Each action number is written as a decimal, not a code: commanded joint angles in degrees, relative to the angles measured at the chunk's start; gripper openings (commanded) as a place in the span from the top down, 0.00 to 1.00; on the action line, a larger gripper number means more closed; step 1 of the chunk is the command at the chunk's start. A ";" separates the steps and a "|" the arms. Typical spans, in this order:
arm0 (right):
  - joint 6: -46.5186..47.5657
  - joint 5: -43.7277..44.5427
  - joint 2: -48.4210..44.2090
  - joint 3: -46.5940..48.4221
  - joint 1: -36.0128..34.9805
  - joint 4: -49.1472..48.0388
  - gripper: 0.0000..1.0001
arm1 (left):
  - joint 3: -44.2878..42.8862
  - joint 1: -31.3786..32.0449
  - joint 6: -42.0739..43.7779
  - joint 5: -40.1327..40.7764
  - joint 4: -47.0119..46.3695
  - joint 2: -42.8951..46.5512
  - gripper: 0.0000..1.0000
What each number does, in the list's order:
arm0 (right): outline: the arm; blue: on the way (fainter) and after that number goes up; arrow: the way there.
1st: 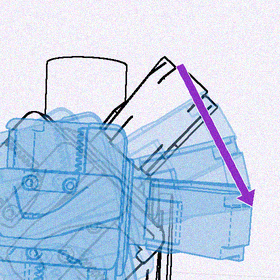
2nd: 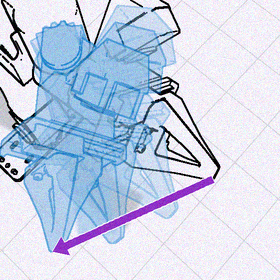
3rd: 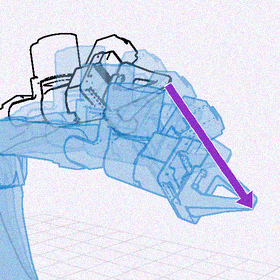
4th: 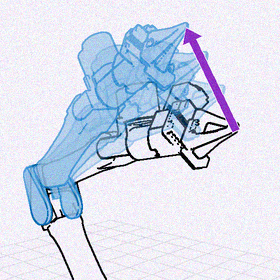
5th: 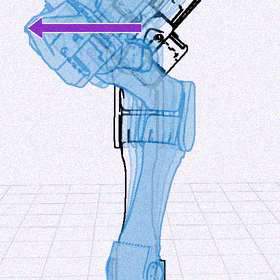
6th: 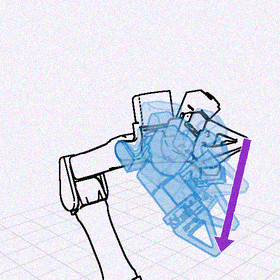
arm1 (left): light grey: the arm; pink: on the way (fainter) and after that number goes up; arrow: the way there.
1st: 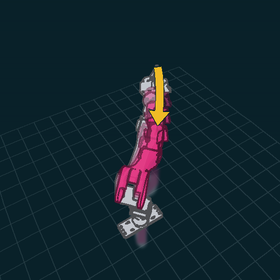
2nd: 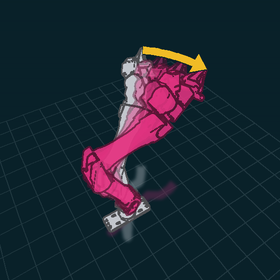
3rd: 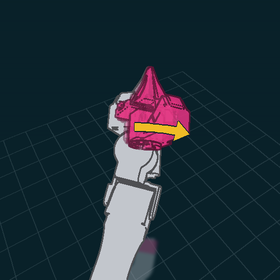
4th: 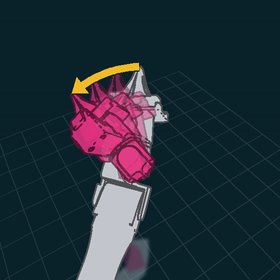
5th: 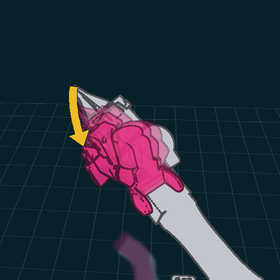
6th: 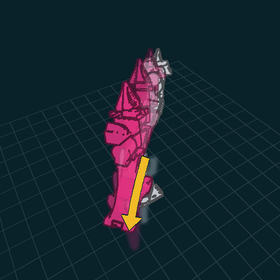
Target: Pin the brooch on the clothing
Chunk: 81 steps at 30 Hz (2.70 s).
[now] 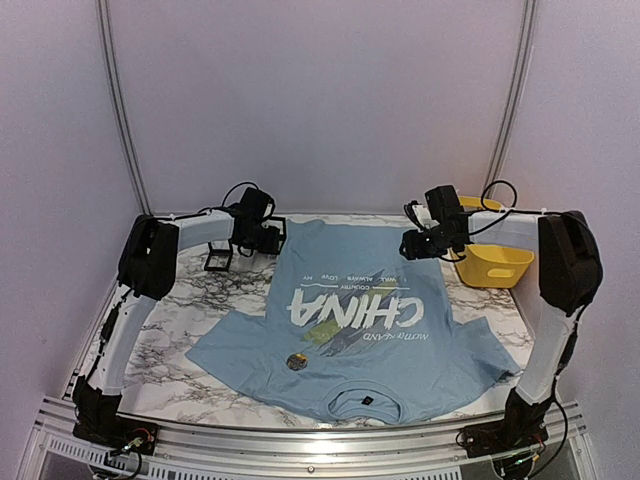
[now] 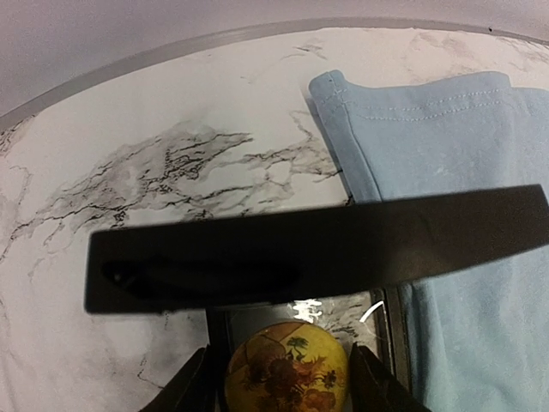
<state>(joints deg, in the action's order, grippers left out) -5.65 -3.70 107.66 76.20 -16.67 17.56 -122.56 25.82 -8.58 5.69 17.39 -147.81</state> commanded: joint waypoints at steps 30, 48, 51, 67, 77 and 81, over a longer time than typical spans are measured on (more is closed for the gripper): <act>1.26 -1.48 -3.21 -0.18 -1.20 -0.24 0.50 | 17.17 -0.60 5.95 0.14 -13.08 12.70 0.68; 2.32 -2.14 -3.24 -0.20 -2.56 0.04 0.50 | 21.93 -3.06 -4.36 -8.65 -14.31 11.38 0.61; 2.55 -2.22 -3.24 0.15 -2.91 0.07 0.49 | 22.58 -3.05 -3.94 -8.29 -14.78 12.07 0.62; 0.78 -5.31 -4.87 1.33 -3.55 -0.05 0.49 | 38.13 -1.88 3.80 -10.47 -28.64 27.55 0.63; -3.51 -13.43 -10.02 2.64 -5.56 -0.30 0.49 | 50.01 8.98 22.15 -23.76 -32.65 41.52 0.63; -4.58 -24.15 -12.81 1.46 -7.73 -1.26 0.49 | 52.89 14.85 27.77 -23.88 -32.68 47.90 0.64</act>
<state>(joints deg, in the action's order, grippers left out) -8.14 -16.71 98.15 76.23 -21.96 17.54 -71.33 36.69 10.79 -14.57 -12.23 -106.87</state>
